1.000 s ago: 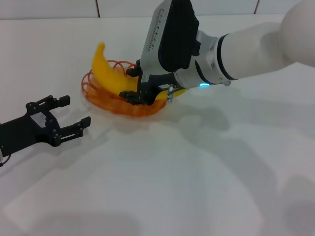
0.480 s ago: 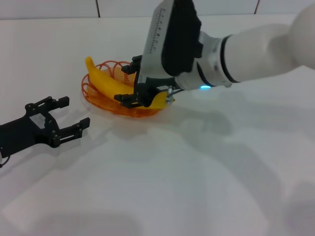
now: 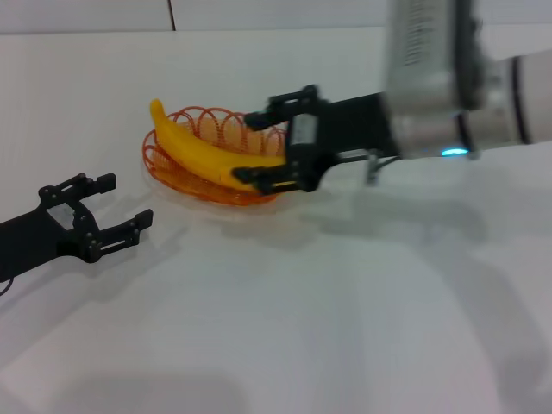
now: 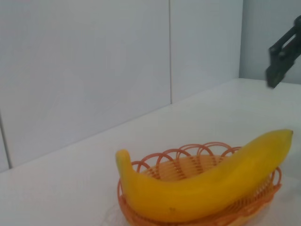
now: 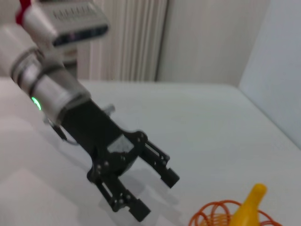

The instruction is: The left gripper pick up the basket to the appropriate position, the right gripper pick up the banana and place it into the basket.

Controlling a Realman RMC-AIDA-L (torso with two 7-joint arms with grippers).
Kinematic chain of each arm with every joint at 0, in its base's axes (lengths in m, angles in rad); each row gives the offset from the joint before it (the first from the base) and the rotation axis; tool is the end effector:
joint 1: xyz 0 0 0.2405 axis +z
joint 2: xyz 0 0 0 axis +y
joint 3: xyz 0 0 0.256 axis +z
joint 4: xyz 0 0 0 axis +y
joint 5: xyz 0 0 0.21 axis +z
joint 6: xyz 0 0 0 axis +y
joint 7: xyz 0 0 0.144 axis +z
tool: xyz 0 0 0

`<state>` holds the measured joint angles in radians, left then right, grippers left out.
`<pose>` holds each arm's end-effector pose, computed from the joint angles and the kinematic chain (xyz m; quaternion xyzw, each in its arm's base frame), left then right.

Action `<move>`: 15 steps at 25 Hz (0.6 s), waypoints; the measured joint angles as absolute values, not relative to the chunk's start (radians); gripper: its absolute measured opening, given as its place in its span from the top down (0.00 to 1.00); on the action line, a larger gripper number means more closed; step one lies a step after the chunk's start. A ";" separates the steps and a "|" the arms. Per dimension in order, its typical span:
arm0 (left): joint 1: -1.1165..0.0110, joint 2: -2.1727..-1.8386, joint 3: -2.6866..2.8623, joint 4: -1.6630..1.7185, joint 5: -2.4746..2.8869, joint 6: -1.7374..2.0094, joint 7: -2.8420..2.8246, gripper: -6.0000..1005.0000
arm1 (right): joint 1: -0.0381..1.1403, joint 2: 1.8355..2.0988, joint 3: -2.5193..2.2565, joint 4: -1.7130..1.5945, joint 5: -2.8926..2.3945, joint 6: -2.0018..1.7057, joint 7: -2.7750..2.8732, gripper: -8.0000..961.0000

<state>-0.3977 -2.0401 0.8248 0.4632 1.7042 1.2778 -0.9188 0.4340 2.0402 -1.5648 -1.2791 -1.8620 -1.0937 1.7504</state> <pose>-0.3244 0.3134 -0.0122 -0.9231 -0.1595 -0.2016 0.2862 0.1431 0.3470 -0.0351 -0.9812 0.0289 0.1066 0.1583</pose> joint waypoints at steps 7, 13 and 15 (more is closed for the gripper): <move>-0.397 -2.040 0.825 0.463 1.701 1.278 -0.910 0.18 | 0.401 2.040 -1.363 -1.141 -1.751 -1.213 1.592 0.28; -0.401 -2.040 0.826 0.442 1.682 1.279 -0.892 0.18 | 0.408 2.038 -1.183 -0.971 -1.717 -1.316 1.451 0.28; -0.401 -2.039 0.826 0.441 1.677 1.278 -0.889 0.18 | 0.412 2.036 -1.129 -0.923 -1.716 -1.340 1.418 0.28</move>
